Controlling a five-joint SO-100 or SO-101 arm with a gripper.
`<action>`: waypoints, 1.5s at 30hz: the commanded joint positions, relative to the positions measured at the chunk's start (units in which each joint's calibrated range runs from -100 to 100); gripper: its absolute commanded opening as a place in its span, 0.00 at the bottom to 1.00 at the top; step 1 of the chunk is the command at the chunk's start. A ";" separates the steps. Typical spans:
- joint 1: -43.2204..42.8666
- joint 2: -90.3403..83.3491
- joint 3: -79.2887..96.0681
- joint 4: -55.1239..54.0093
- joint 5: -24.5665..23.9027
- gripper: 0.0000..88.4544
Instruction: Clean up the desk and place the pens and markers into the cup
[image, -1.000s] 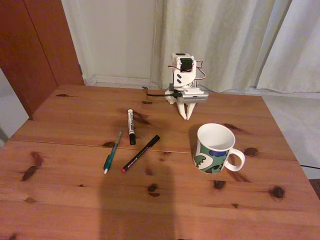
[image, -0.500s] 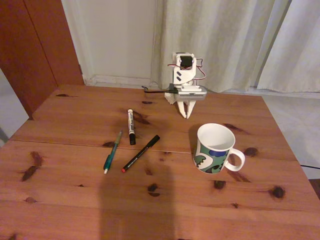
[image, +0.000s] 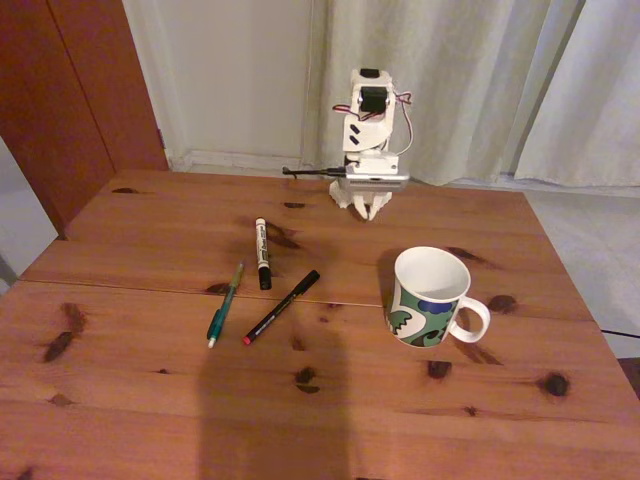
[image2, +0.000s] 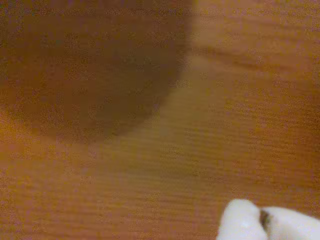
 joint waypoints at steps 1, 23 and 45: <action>2.00 8.74 -10.13 -0.56 0.02 0.01; 9.64 64.18 -63.52 0.30 -2.34 0.01; 18.41 71.05 -67.21 -0.56 -2.71 0.01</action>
